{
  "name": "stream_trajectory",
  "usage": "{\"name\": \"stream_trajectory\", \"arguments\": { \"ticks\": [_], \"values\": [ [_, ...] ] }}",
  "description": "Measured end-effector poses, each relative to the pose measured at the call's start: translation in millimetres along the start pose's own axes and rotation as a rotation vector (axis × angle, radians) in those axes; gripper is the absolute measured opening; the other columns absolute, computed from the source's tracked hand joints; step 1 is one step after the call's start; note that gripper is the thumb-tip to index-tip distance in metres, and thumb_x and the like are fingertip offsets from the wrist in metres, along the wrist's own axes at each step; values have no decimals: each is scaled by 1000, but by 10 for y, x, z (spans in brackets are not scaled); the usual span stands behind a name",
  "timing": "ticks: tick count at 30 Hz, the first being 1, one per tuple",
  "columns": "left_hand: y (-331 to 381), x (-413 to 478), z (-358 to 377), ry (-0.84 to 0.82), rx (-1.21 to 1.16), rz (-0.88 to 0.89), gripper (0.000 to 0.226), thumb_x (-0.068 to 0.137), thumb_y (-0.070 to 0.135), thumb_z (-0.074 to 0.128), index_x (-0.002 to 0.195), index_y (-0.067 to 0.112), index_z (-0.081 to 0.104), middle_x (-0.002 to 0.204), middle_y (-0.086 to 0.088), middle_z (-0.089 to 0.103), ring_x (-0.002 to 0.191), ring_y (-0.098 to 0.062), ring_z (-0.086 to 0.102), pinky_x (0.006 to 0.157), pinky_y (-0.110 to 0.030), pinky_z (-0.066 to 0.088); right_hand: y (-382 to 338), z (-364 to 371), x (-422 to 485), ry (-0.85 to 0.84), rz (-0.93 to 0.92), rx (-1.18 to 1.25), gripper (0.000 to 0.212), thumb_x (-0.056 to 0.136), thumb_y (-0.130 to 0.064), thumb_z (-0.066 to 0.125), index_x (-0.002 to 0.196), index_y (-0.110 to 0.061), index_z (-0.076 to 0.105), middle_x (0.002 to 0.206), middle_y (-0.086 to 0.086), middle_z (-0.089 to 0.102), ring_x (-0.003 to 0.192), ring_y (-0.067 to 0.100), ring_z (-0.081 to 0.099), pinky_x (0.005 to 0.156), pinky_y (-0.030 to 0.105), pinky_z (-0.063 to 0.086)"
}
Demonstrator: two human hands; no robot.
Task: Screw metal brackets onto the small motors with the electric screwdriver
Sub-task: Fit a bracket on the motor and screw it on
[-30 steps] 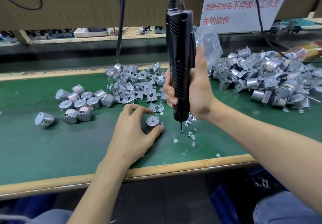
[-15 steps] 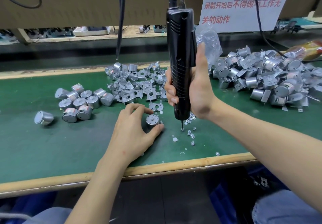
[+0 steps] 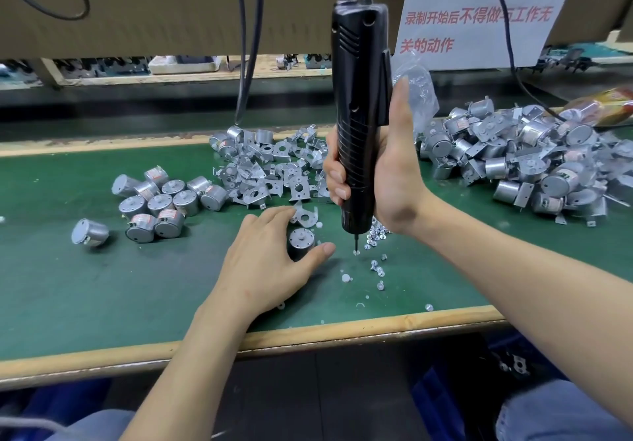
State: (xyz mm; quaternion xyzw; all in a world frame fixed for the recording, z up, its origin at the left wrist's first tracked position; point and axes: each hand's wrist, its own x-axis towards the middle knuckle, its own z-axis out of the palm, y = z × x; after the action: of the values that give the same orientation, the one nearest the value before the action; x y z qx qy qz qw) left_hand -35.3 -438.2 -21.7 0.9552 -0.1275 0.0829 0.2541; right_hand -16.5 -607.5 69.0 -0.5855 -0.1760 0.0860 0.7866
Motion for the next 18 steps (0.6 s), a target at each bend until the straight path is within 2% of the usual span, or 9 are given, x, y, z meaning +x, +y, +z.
{"name": "stream_trajectory", "arguments": {
  "ticks": [2, 4, 6, 8, 10, 14, 18],
  "values": [
    [-43, -3, -22, 23, -58, -11, 91, 75, 75, 55, 143, 17, 47, 145, 9, 46, 129, -15, 40, 105, -28, 34, -22, 32, 28, -5, -17, -2, 78, 86, -76, 4, 70, -13, 46, 54, 3, 43, 44, 18, 37, 49, 27, 34],
    [-100, -10, -63, 44, -94, -24, 88, 73, 70, 64, 141, 16, 49, 143, 7, 48, 127, -16, 45, 106, -30, 38, -32, 63, 57, -11, -23, -7, 79, 88, -76, 2, 70, -12, 45, 54, 3, 43, 44, 18, 37, 50, 29, 32],
    [-152, -21, -118, 70, -146, -36, 85, 70, 65, 73, 137, 19, 51, 138, 10, 49, 117, -12, 54, 98, -25, 43, -38, 89, 84, -12, -27, -6, 80, 91, -74, -1, 70, -13, 45, 54, 3, 43, 44, 18, 37, 50, 29, 32],
    [-174, -24, -162, 91, -240, -23, 81, 65, 58, 81, 133, 23, 53, 131, 16, 49, 105, 1, 57, 84, -9, 41, -38, 104, 107, -17, -26, 0, 80, 92, -74, -2, 70, -13, 45, 54, 2, 43, 44, 18, 37, 49, 28, 32],
    [-153, -27, -176, 71, -321, 23, 78, 65, 46, 86, 132, 26, 52, 129, 19, 47, 103, 6, 57, 77, -12, 43, -37, 117, 125, -23, -24, 9, 80, 91, -75, -1, 71, -13, 46, 54, 2, 44, 44, 17, 38, 48, 26, 34],
    [-85, -37, -125, 8, -358, 123, 74, 74, 18, 84, 138, 19, 48, 135, 12, 43, 107, 8, 56, 71, -12, 48, -34, 147, 172, -15, -40, 5, 79, 89, -75, 2, 70, -13, 47, 54, 3, 44, 44, 18, 37, 47, 25, 36],
    [-72, -35, -109, 19, -361, 131, 69, 77, 12, 82, 137, 17, 49, 133, 10, 44, 103, 6, 57, 68, -10, 46, -45, 182, 226, -10, -49, 8, 80, 94, -74, -1, 69, -14, 46, 55, 3, 44, 45, 19, 36, 47, 26, 36]
  ]
}}
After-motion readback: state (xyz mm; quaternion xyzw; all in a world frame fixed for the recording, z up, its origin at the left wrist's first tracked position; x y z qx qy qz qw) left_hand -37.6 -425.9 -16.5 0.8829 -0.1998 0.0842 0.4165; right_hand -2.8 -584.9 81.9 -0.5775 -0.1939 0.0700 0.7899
